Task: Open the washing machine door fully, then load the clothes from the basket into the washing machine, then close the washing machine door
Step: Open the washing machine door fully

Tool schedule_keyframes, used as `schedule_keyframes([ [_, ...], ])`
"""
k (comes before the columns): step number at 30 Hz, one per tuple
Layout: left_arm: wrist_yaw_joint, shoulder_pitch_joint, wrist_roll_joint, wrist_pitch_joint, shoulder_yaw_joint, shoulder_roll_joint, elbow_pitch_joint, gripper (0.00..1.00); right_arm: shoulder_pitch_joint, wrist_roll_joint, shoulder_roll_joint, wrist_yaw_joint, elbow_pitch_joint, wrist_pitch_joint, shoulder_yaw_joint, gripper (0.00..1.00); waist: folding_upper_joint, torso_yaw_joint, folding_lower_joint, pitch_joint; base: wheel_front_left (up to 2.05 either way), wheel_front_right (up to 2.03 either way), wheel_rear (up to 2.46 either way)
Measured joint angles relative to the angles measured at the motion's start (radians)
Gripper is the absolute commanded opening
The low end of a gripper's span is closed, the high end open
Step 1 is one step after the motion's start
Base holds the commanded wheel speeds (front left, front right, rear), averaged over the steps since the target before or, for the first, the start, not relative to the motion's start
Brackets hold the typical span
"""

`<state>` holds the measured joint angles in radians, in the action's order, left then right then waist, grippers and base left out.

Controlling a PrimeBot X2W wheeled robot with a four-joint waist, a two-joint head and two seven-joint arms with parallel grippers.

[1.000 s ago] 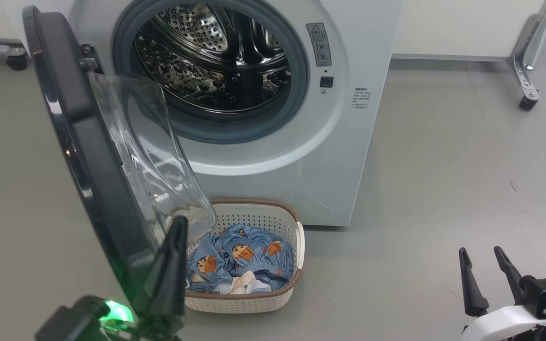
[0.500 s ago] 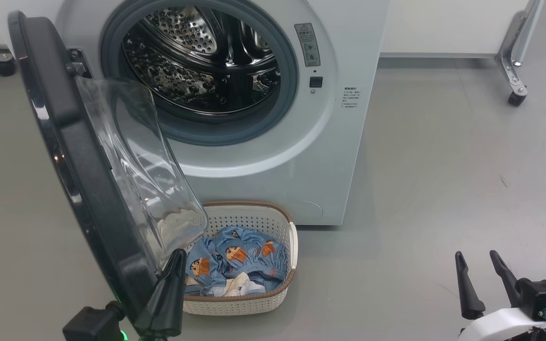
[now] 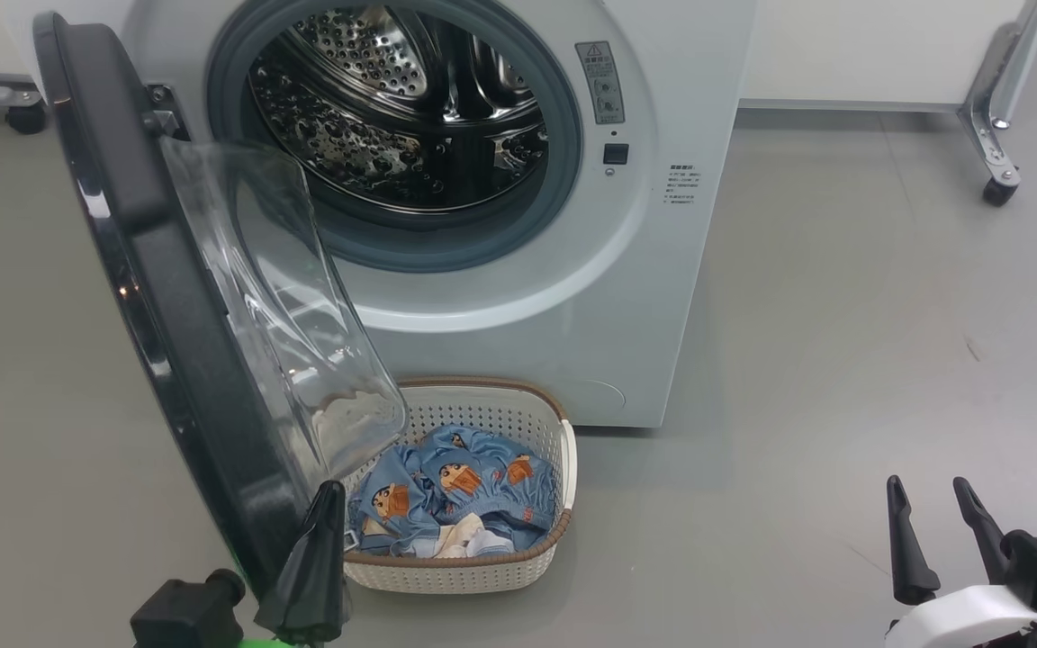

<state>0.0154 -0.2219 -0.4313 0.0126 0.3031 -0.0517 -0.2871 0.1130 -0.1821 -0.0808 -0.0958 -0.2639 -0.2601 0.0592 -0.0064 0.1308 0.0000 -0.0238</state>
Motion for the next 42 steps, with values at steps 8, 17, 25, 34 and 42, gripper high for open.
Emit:
schedule_keyframes([
  [8,0.045,0.007,0.0,-0.001,-0.003,0.0,0.018,0.0,0.0,0.007,0.005,-0.006,0.0,0.0,0.014,1.0,0.0,0.044,0.0,0.007,0.0,0.0,0.0],
  [17,0.058,0.024,-0.002,0.024,-0.031,0.003,0.034,0.0,0.001,0.017,0.01,-0.009,0.001,0.0,0.019,1.0,0.0,0.105,0.0,0.014,0.0,0.0,0.0],
  [25,0.089,0.028,-0.009,0.057,-0.145,0.003,0.071,0.0,0.004,0.029,0.012,-0.017,0.001,0.0,0.018,1.0,0.0,0.167,0.0,0.026,0.0,0.0,0.0],
  [34,0.1,0.077,-0.024,0.09,-0.301,0.0,0.156,0.0,-0.002,0.053,0.013,-0.018,-0.003,0.0,-0.013,1.0,0.0,0.194,0.0,0.048,0.0,0.0,0.0],
  [42,0.101,0.122,-0.026,0.114,-0.417,-0.038,0.264,0.0,-0.004,0.06,0.011,-0.026,-0.016,0.0,-0.026,1.0,0.0,0.164,0.0,0.049,0.0,0.0,0.0],
])
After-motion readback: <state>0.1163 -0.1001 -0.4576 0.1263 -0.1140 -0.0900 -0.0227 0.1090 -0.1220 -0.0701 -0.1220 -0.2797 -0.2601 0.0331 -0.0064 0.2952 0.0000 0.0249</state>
